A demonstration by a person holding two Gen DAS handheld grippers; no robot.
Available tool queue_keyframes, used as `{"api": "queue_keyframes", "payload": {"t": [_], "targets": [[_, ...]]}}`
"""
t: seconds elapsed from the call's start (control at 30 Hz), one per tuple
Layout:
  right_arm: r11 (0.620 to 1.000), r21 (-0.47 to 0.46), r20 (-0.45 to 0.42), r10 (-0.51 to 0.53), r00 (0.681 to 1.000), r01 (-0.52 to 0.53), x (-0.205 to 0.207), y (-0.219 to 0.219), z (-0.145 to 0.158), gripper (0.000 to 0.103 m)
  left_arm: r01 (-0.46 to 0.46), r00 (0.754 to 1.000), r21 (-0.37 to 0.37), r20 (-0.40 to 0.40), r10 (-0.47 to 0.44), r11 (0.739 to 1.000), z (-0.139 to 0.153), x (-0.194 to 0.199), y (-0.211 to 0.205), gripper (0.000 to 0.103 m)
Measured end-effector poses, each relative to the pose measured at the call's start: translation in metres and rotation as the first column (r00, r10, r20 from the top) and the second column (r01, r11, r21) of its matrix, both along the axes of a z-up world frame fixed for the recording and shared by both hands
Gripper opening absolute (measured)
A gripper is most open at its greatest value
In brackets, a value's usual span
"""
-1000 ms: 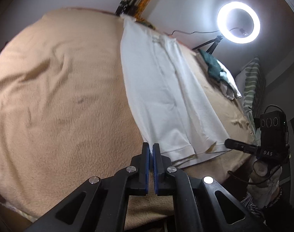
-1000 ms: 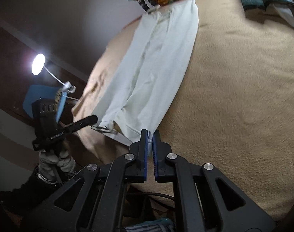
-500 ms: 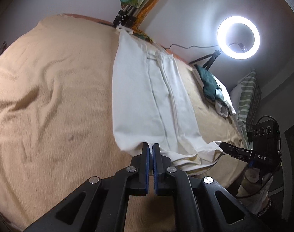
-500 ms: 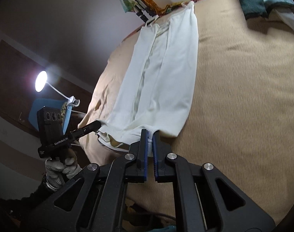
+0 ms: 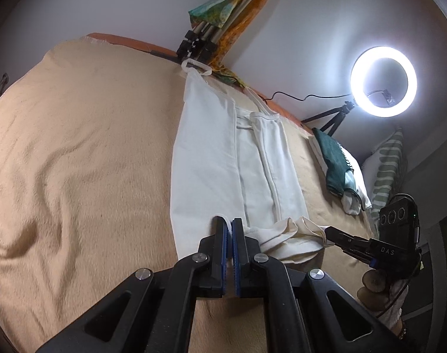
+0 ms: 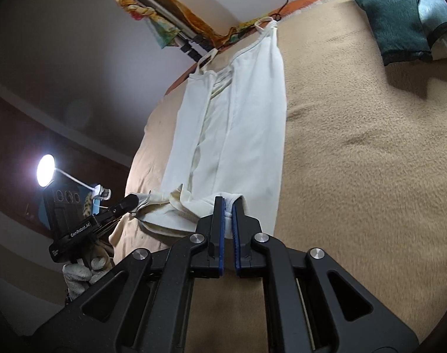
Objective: Fold small clothes
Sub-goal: 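Grasp the camisole hem with the right gripper and fold it toward the straps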
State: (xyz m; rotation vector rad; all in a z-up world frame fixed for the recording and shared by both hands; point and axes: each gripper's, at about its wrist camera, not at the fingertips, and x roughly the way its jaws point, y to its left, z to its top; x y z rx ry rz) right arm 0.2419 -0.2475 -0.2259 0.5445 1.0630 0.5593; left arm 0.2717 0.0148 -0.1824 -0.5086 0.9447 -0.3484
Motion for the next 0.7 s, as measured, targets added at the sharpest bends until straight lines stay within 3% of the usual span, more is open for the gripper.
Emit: {"api": "queue_keyframes", "payload": {"t": [0.27,0.3,0.37,0.4,0.5,0.6,0.7], "targets": [[1.0,-0.02,-0.019,0.003,1.0,-0.004,0.017,-0.002,-0.009,0.006,-0.017,1.0,0.037,-0.015,0.018,0.999,-0.011,0.01,-0.003,0.001],[1.0,-0.02,-0.023,0.002,1.0,-0.003,0.018,-0.003,-0.009,0.006,-0.02,0.999,0.045,-0.024,0.021,0.999,-0.012,0.009,-0.002,0.006],[0.999,-0.035,-0.024,-0.007,1.0,0.006,0.017,-0.005,-0.006,0.009,-0.034,0.999,0.048,-0.021,0.035,0.998,-0.009,0.006,0.001,0.028],[0.999,-0.044,-0.011,-0.012,1.0,0.011,0.015,-0.007,-0.002,0.01,-0.049,0.999,0.062,-0.001,0.049,0.997,-0.004,0.003,0.003,0.031],[0.999,-0.05,0.049,-0.003,0.999,0.005,0.008,-0.01,0.011,0.02,-0.068,0.997,0.099,0.052,0.063,0.993,0.01,-0.007,0.009,0.032],[0.997,-0.069,0.088,0.023,0.996,-0.017,-0.001,-0.01,0.023,0.02,-0.045,0.995,0.11,0.091,0.035,0.993,0.019,-0.018,0.007,0.03],[0.994,-0.094,0.096,0.064,0.993,-0.055,-0.009,-0.001,0.022,0.02,0.027,0.996,0.121,0.081,-0.037,0.992,0.015,-0.021,-0.009,0.027]]}}
